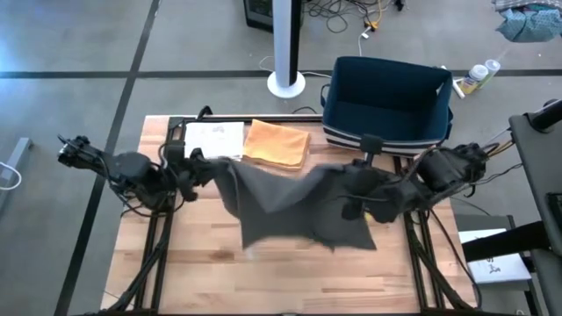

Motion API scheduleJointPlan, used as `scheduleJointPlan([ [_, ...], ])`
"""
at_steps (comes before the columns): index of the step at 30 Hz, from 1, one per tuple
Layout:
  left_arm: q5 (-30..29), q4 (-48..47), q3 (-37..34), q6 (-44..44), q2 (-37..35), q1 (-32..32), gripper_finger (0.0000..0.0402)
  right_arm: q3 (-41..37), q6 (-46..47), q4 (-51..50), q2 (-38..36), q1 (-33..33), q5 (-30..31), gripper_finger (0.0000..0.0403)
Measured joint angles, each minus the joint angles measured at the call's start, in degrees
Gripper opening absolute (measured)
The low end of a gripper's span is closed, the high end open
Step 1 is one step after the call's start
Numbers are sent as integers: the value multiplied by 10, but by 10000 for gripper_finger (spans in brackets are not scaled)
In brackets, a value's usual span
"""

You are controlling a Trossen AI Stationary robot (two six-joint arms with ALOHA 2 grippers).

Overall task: Fold towel
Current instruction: Fold the black towel

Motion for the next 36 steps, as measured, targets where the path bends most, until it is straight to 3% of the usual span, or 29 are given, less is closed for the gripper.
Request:
scheduleJointPlan([
  [5, 71, 12, -2, -5, 6, -17, 2, -3, 3, 2, -2, 20, -9, 0],
  [9, 72, 33, -3, -18, 39, -48, 4, 1, 8, 2, -6, 51, -14, 0],
  [12, 61, 78, -3, -29, 65, -69, 3, 11, 26, 2, -11, 71, -59, 0],
  [15, 21, 118, -3, -39, 83, -98, 2, 17, 43, 2, -17, 82, -114, 0],
  [19, -59, 133, -3, -46, 90, -133, 2, 17, 46, 1, -18, 81, -128, 0],
  [23, -182, 23, -18, -141, 89, -139, 3, 3, 50, -15, -14, 46, -114, 0],
  [28, -237, -87, -103, -350, 69, -97, 14, -85, 52, -9, -5, -33, -113, 0],
  [36, -205, -68, -291, -427, 0, 50, 27, -291, 50, 108, -4, -170, -112, 0],
])
